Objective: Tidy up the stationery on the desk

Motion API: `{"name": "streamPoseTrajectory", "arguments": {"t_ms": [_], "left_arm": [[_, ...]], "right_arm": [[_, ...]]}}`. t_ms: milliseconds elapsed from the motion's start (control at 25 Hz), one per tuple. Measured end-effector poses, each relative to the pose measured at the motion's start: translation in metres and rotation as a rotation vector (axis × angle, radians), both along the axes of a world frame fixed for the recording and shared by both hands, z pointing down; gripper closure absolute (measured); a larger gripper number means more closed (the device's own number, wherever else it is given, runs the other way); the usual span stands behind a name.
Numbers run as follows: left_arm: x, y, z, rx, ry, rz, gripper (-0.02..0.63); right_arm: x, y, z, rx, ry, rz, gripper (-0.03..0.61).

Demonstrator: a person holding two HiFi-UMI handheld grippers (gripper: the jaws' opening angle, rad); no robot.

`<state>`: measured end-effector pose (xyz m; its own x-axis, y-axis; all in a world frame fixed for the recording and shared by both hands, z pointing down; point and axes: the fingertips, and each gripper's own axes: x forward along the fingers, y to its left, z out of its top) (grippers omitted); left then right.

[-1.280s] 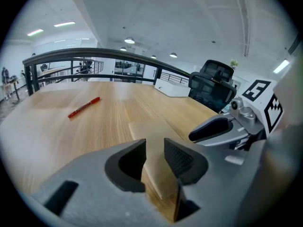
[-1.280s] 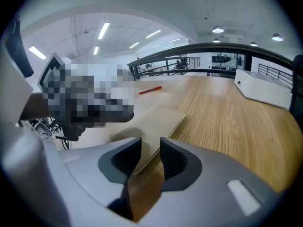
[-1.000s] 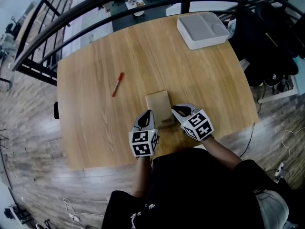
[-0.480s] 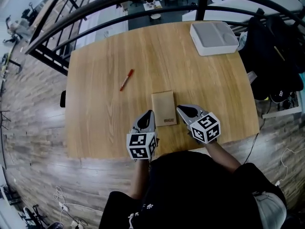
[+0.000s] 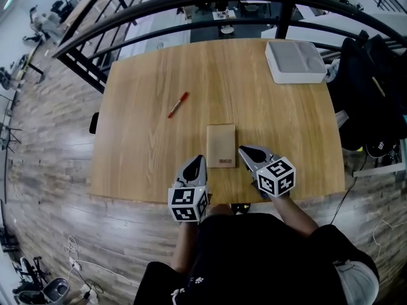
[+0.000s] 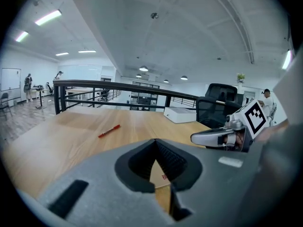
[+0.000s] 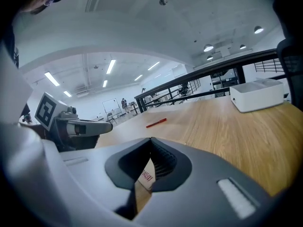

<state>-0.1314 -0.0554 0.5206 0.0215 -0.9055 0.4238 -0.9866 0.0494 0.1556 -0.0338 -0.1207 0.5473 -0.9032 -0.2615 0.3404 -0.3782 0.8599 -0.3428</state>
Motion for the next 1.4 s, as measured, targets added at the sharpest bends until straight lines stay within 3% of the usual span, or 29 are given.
{"name": "streamPoseTrajectory", "arguments": {"t_ms": [640,1040,1400], "left_arm": [[0.026,0.002,-0.03,0.061,-0.065,0.038,0.617],[-0.031,0.016,-0.039,0.093,-0.054,-0.004,0.617],[-0.091,0.017,-0.043,0.105,-0.056,0.011,0.617]], "right_arm": [[0.028,0.002,-0.021,-0.041,-0.091,0.057,0.568],[-0.026,0.018,-0.033,-0.044,-0.109,0.032,0.568],[-0.078,0.014,-0.035,-0.048,-0.096,0.084,0.568]]}}
